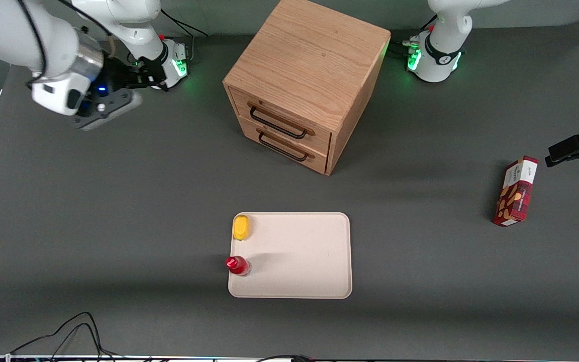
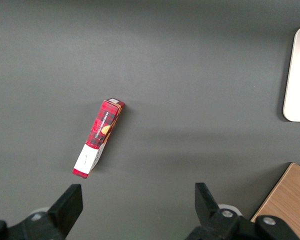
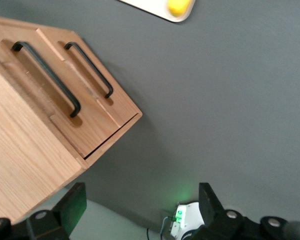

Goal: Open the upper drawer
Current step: 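Move the right gripper toward the upper drawer's black handle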

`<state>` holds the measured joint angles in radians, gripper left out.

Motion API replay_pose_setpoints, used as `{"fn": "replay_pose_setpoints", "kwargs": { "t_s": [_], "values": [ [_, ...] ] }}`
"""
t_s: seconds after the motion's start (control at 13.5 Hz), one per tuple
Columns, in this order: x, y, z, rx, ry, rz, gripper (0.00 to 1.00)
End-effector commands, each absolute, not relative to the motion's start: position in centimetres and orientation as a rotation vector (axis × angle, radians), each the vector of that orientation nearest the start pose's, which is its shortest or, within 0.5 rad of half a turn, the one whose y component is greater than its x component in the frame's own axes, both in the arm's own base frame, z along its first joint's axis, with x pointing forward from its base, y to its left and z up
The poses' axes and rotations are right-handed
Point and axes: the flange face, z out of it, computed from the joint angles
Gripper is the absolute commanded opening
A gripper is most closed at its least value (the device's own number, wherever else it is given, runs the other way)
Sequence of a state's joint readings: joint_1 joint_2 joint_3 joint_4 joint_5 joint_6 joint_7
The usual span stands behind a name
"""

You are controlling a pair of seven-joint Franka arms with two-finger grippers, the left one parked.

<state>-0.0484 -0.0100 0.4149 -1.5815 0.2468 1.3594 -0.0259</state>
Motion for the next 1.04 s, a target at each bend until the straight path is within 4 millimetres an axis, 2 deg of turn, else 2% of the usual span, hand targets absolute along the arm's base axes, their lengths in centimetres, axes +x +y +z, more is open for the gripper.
{"fn": "replay_pose_setpoints", "kwargs": {
  "t_s": [0.0,0.22,0.52,0.81,0.96],
  "values": [
    [48.8,23.7,60.0,-2.738,-0.840,0.359,1.00],
    [49.6,26.6,56.6,-2.610,-1.070,0.350,1.00],
    [51.0,30.8,51.2,-2.520,-1.118,0.350,1.00],
    [51.6,34.8,47.6,-2.452,-1.126,0.305,1.00],
    [51.5,35.8,45.3,-2.435,-1.120,0.319,1.00]
  ]
}}
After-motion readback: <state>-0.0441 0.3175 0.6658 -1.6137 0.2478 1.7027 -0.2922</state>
